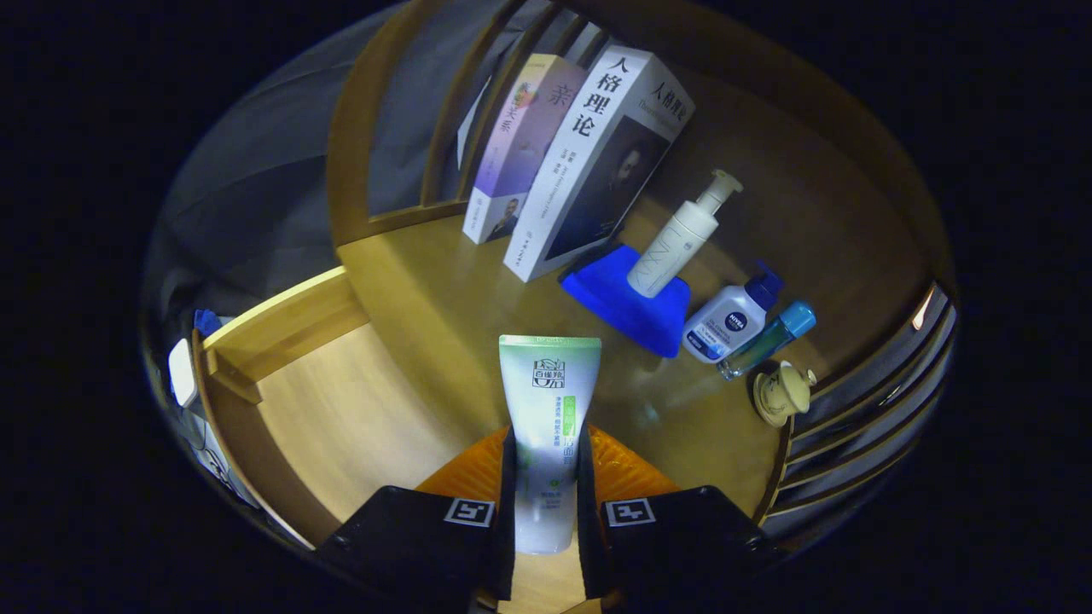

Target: Pull open the drawer, take out the items inside it, and place them on the countertop above the cabinet.

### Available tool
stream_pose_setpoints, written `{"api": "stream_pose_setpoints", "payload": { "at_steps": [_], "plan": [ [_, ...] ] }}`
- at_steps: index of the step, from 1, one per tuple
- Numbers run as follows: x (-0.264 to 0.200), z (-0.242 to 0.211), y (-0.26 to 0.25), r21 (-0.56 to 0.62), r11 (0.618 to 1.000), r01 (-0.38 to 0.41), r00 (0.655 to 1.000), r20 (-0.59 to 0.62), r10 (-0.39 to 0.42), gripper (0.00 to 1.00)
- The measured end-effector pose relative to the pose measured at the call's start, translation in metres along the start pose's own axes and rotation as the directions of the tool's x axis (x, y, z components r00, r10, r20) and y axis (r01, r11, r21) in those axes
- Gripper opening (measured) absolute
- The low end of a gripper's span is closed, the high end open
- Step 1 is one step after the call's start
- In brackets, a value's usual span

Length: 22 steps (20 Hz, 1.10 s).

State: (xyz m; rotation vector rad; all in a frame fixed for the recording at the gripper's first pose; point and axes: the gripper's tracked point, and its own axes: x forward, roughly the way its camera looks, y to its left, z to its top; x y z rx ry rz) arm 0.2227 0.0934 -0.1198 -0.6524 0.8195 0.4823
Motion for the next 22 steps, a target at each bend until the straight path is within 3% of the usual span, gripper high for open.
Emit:
{"api": "stream_pose_setpoints", "payload": {
  "at_steps": [5,9,13,17,22],
  "plan": [
    [0.025,0.018,-0.008,-0.031,0.998,0.052,0.998,0.041,-0.051,0.40],
    [0.025,0.023,-0.016,-0.018,0.995,0.098,0.991,0.089,-0.096,0.69],
    [-0.005,0.035,-0.021,0.021,0.989,0.147,0.971,0.187,-0.149,0.99],
    [-0.047,0.032,-0.018,0.156,0.970,0.189,0.933,0.279,-0.227,0.98],
    [-0.096,0.007,0.014,0.302,0.940,0.160,0.899,0.349,-0.265,0.98]
  ]
}}
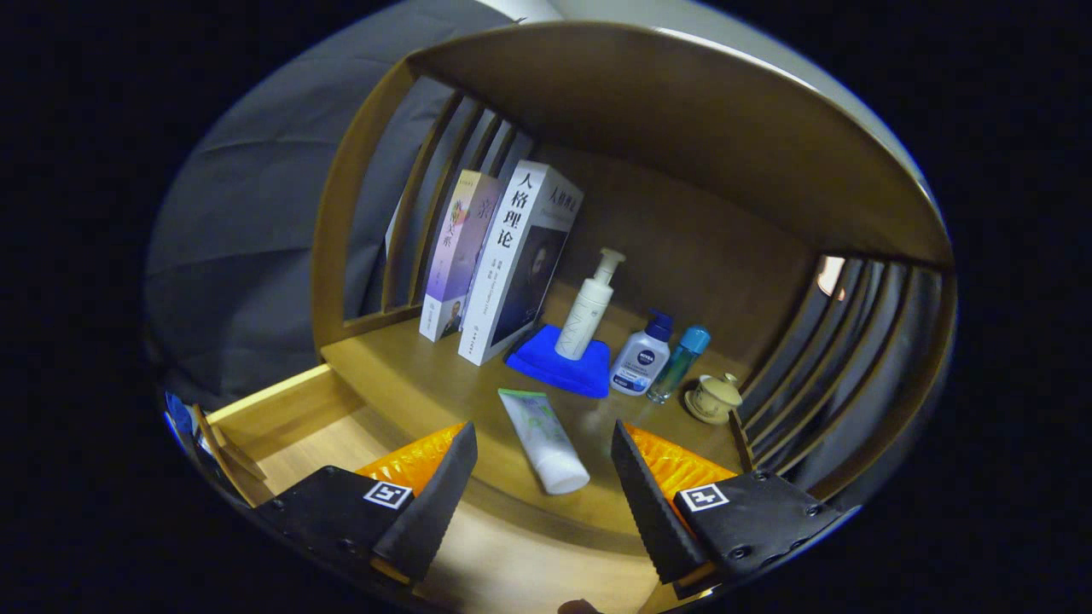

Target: Pull open the drawer, take out the items inside it, and place them on the countertop above the cabinet.

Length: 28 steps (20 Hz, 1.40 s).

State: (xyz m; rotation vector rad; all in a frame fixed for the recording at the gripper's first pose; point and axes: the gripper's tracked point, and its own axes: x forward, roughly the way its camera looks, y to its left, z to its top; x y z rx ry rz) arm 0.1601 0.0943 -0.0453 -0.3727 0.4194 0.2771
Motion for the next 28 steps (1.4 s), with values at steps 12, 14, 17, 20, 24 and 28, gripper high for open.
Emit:
{"api": "stream_pose_setpoints", "payload": {
  "at_steps": [12,14,17,20,24,28],
  "plan": [
    [-0.122,-0.056,0.045,0.338,0.939,0.069,0.972,0.188,-0.139,0.98],
    [-0.141,-0.064,0.053,0.349,0.933,0.085,0.959,0.227,-0.172,0.98],
    [-0.159,-0.079,0.062,0.383,0.919,0.097,0.945,0.254,-0.206,0.98],
    [-0.167,-0.096,0.074,0.389,0.917,0.092,0.949,0.244,-0.198,0.98],
    [-0.173,-0.124,0.085,0.386,0.918,0.093,0.954,0.229,-0.193,0.98],
    [-0.175,-0.156,0.101,0.372,0.924,0.089,0.964,0.202,-0.174,0.98]
  ]
}}
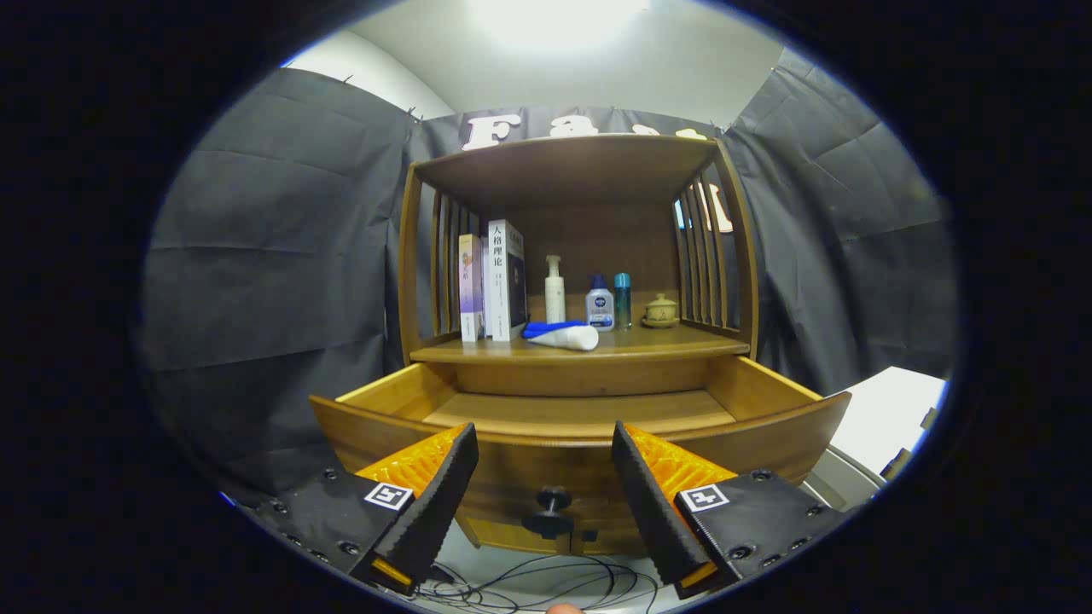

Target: Pull open the drawer, take out the items inside it, and place them on the countertop above the cabinet.

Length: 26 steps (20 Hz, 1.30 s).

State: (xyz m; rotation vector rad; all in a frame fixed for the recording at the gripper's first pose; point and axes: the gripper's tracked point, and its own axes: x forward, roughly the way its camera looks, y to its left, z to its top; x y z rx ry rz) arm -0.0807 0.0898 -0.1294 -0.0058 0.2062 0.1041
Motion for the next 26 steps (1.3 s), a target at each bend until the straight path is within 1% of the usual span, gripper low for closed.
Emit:
{"api": "stream_pose_setpoints", "payload": {
  "at_steps": [4,7,11,15,20,23,26],
  "plan": [
    [0.002,-0.029,0.006,-0.013,1.000,-0.014,0.999,-0.040,0.014,0.98],
    [0.008,-0.047,0.005,-0.014,1.000,0.006,0.998,-0.070,-0.007,0.98],
    [0.019,-0.061,0.002,-0.028,0.999,0.044,0.994,-0.104,-0.046,0.97],
    [0.030,-0.064,-0.005,0.006,0.996,0.090,0.989,-0.120,-0.089,0.96],
    [0.036,-0.059,-0.008,0.017,0.993,0.117,0.987,-0.115,-0.115,0.95],
    [0.045,-0.055,-0.009,0.036,0.994,0.108,0.986,-0.129,-0.103,0.98],
    [0.049,-0.055,-0.010,0.006,0.994,0.112,0.985,-0.130,-0.111,0.98]
  ]
}}
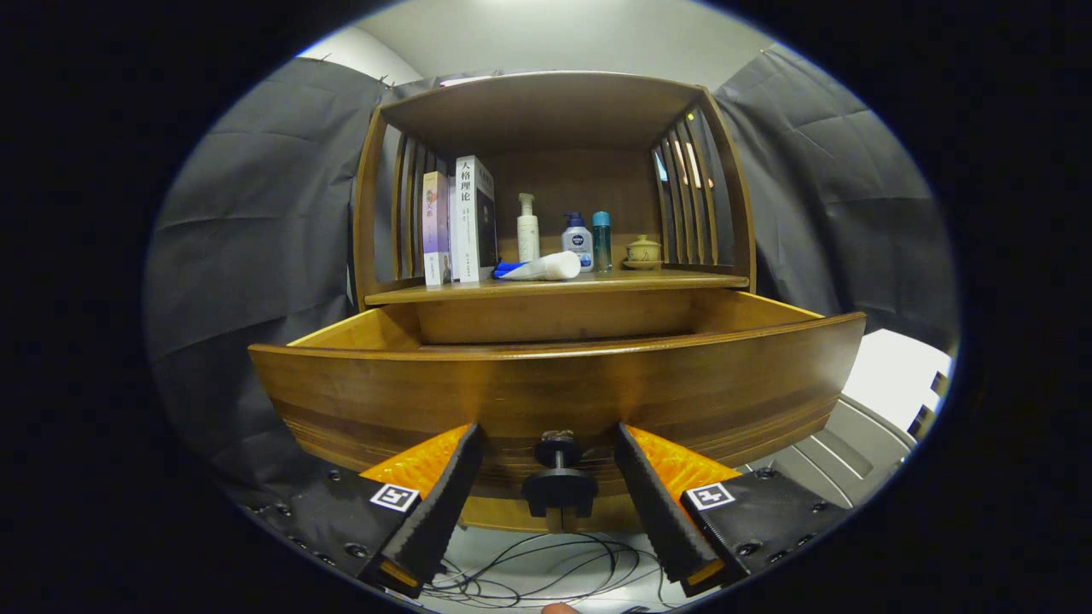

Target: Pull open the drawer, take out the items inside it, and place them on the countertop above the cabinet.

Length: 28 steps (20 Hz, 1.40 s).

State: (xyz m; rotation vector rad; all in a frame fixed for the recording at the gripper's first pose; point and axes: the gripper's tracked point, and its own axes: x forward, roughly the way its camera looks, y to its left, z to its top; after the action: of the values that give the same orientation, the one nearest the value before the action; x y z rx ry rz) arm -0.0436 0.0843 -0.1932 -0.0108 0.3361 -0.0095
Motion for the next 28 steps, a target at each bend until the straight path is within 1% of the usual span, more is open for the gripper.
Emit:
{"api": "stream_pose_setpoints", "payload": {
  "at_steps": [6,8,11,12,22,28],
  "plan": [
    [0.013,0.004,0.002,-0.020,1.000,0.010,1.000,0.012,-0.010,0.98],
    [0.022,0.008,0.002,-0.043,0.999,0.017,1.000,0.011,-0.017,0.98],
    [0.035,0.014,0.003,-0.038,0.999,0.019,1.000,0.007,-0.019,0.98],
    [0.041,0.020,0.003,-0.040,0.999,0.022,1.000,0.023,-0.021,0.98],
    [0.084,0.031,0.001,-0.057,0.997,0.045,0.998,0.048,-0.042,0.98],
    [0.116,0.036,0.003,-0.064,0.996,0.058,0.997,0.045,-0.055,0.98]
  ]
}}
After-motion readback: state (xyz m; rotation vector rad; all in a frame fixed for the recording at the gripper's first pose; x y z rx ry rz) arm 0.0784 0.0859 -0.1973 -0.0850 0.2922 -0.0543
